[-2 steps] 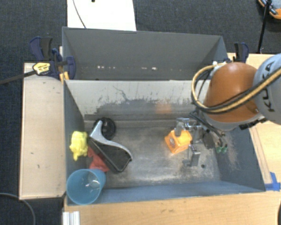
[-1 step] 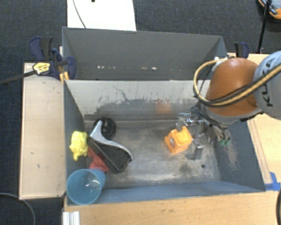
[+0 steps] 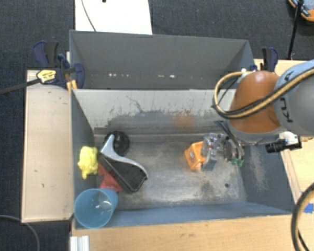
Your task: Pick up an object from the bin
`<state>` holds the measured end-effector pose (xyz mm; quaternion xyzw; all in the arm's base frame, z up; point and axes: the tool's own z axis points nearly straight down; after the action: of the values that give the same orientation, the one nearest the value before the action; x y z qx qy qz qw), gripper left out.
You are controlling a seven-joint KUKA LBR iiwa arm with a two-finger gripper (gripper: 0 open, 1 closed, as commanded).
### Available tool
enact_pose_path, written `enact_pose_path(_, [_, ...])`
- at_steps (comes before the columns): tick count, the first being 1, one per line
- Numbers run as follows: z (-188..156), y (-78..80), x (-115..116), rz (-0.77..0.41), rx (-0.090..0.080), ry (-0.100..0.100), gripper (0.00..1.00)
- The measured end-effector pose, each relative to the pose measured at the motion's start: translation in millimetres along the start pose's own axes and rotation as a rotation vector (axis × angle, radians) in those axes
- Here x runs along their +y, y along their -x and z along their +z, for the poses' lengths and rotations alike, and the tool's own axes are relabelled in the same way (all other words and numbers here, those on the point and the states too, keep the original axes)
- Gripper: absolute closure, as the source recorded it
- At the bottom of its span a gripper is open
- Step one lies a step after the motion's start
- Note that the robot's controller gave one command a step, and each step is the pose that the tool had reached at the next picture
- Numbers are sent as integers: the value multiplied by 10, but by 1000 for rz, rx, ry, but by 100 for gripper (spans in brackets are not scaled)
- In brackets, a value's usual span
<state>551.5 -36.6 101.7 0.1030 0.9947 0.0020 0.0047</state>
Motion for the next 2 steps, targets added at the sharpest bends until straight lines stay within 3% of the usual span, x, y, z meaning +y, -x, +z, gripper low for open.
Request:
enact_pose_path(1, [0,0,0,0,0,0,100])
enact_pose_path(2, [-341,49,86,-7,11,-5,100])
